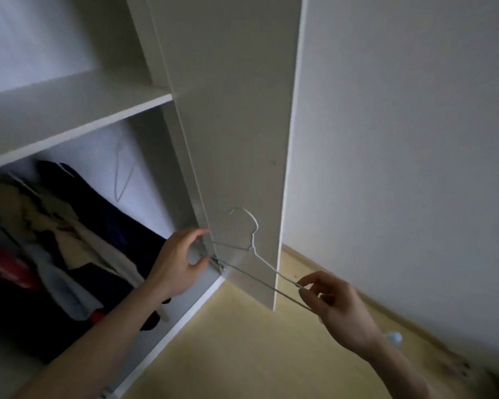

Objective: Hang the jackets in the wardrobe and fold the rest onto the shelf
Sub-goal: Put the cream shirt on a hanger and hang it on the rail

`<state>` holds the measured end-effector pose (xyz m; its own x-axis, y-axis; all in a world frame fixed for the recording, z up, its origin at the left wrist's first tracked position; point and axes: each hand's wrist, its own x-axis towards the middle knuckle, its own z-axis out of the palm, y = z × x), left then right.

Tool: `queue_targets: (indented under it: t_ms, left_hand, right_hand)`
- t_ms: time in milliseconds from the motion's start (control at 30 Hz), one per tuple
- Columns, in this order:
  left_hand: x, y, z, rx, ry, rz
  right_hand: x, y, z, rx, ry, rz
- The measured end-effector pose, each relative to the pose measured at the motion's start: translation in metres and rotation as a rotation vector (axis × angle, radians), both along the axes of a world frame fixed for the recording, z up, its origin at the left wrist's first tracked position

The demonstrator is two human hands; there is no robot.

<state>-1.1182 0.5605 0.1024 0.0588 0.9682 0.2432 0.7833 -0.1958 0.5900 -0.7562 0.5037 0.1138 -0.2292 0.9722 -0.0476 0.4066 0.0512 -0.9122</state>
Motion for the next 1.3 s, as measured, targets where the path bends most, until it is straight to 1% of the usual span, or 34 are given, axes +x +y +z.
queue_targets:
  t_ms: [167,300,367,433,533,667,767,867,933,1067,1167,1300]
  left_hand:
    - [0.115,-0.029,-0.027,-0.153,-0.087,-0.159]
    - [0.22,-0.062,-0.043,-0.351,-0.184,-0.263]
    - [0.285,-0.085,-0.047,-0.404,-0.238,-0.337]
    - [0.359,-0.113,-0.051,-0.466,-0.292,-0.402]
    - [0.475,-0.16,-0.057,-0.534,-0.373,-0.468]
    - [0.604,-0.219,-0.057,-0.65,-0.396,-0.596]
    - [0.676,-0.259,-0.057,-0.746,-0.332,-0.759]
    - [0.736,-0.284,-0.067,-0.808,-0.212,-0.895]
    - [0.775,-0.294,-0.074,-0.841,-0.144,-0.947]
    - [0.855,-0.303,-0.1,-0.911,-0.036,-0.966]
    - [0.921,-0.303,-0.128,-0.931,0.12,-1.012]
    - [1.023,-0.303,-0.172,-0.933,0.364,-1.132]
  right_hand:
    - [0.124,-0.09,0.002,0.012,-0.115,-0.183]
    - [0.231,-0.178,-0.008,-0.013,-0.211,-0.414]
    - [0.284,-0.227,-0.016,-0.049,-0.276,-0.519]
    - [0.336,-0.278,-0.026,-0.131,-0.335,-0.604]
    - [0.408,-0.354,-0.039,-0.21,-0.424,-0.714]
    - [0.478,-0.438,-0.045,-0.268,-0.35,-0.935]
    - [0.513,-0.488,-0.052,-0.269,-0.263,-1.055]
    - [0.541,-0.53,-0.064,-0.259,-0.216,-1.173]
    - [0.557,-0.555,-0.072,-0.252,-0.169,-1.28]
    - [0.592,-0.592,-0.085,-0.262,-0.055,-1.476]
    - [0.627,-0.609,-0.099,-0.282,-0.038,-1.592]
    - [0.681,-0.615,-0.124,-0.361,0.001,-1.714]
